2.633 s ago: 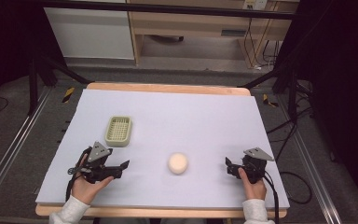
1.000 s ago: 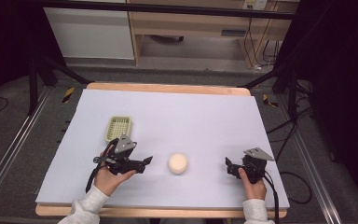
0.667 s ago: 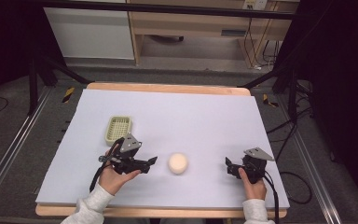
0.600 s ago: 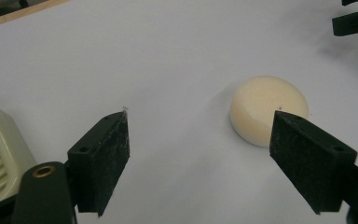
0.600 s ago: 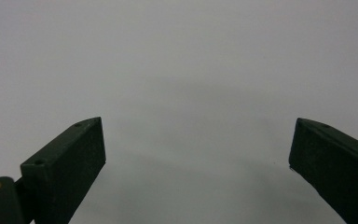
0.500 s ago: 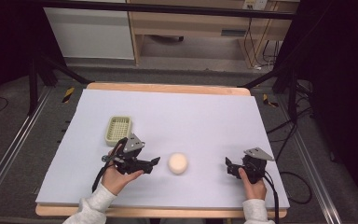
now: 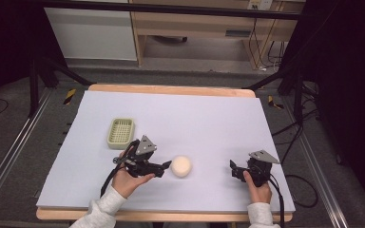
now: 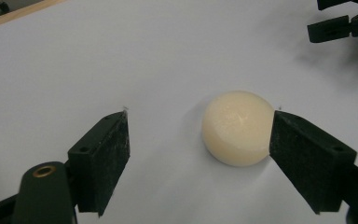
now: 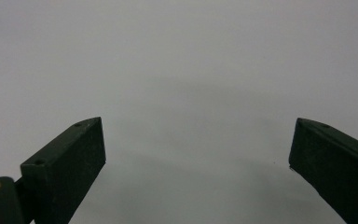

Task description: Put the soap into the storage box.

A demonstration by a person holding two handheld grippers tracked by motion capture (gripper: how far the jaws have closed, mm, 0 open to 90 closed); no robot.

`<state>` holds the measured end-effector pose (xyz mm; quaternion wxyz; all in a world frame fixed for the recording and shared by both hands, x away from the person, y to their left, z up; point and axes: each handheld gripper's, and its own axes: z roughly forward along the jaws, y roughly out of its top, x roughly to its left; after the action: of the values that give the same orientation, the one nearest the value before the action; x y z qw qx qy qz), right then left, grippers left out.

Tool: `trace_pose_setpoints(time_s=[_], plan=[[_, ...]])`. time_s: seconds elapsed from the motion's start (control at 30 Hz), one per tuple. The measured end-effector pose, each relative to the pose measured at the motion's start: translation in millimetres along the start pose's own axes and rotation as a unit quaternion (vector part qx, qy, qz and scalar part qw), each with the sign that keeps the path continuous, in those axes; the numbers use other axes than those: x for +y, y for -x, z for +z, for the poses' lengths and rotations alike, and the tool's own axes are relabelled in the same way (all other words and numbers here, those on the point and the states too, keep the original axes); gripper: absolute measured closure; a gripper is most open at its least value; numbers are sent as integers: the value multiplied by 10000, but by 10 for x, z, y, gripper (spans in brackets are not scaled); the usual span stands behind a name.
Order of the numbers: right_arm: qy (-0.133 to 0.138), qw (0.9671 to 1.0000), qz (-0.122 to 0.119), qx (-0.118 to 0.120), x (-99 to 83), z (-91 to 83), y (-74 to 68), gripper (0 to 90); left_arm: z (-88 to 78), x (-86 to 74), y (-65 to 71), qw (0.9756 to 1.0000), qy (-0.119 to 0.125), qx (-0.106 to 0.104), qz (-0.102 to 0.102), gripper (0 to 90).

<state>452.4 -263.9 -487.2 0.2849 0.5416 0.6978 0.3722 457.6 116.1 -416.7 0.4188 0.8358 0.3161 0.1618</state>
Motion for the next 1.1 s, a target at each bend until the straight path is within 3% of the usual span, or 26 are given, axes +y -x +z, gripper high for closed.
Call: trace_pose_setpoints(time_s=[1.1], plan=[[-10, 10000, 3, 9, 1, 2, 2, 40, 278, 66, 190, 9994, -228, -198, 138, 182]])
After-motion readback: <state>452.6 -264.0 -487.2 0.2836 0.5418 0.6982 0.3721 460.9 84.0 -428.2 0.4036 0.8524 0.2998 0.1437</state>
